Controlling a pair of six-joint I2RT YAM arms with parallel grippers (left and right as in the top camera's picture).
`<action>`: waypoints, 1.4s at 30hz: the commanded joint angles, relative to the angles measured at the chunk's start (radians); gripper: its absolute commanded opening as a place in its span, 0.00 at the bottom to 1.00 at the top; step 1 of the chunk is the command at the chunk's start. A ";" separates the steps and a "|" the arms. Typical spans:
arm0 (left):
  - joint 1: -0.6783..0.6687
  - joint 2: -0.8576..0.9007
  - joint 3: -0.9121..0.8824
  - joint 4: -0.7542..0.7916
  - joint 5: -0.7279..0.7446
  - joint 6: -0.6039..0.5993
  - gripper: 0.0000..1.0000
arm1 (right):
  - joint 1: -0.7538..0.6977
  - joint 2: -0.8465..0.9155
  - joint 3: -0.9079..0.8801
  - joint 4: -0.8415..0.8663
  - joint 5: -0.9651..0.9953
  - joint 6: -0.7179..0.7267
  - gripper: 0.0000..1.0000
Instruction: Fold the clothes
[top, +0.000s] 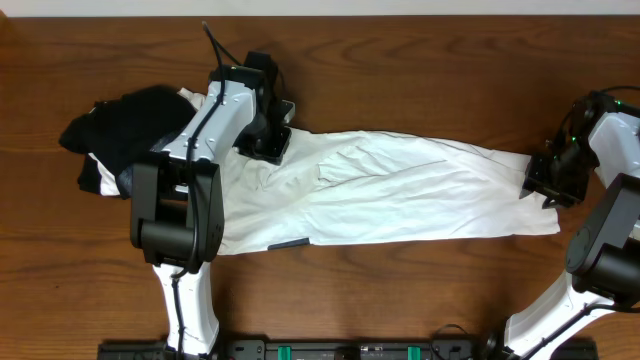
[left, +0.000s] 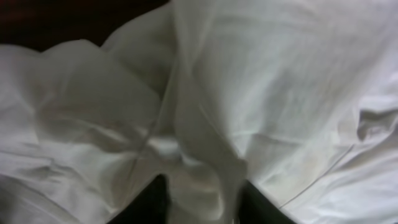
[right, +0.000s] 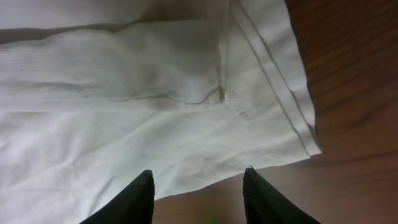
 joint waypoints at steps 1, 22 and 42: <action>-0.002 -0.041 0.015 -0.030 0.006 0.001 0.22 | -0.005 -0.021 -0.002 -0.002 -0.013 0.011 0.45; -0.003 -0.233 -0.027 -0.233 0.010 -0.076 0.45 | -0.005 -0.021 -0.002 0.019 -0.013 0.010 0.45; 0.005 -0.221 -0.304 0.287 -0.112 -0.418 0.45 | -0.005 -0.021 -0.002 0.027 -0.013 0.011 0.46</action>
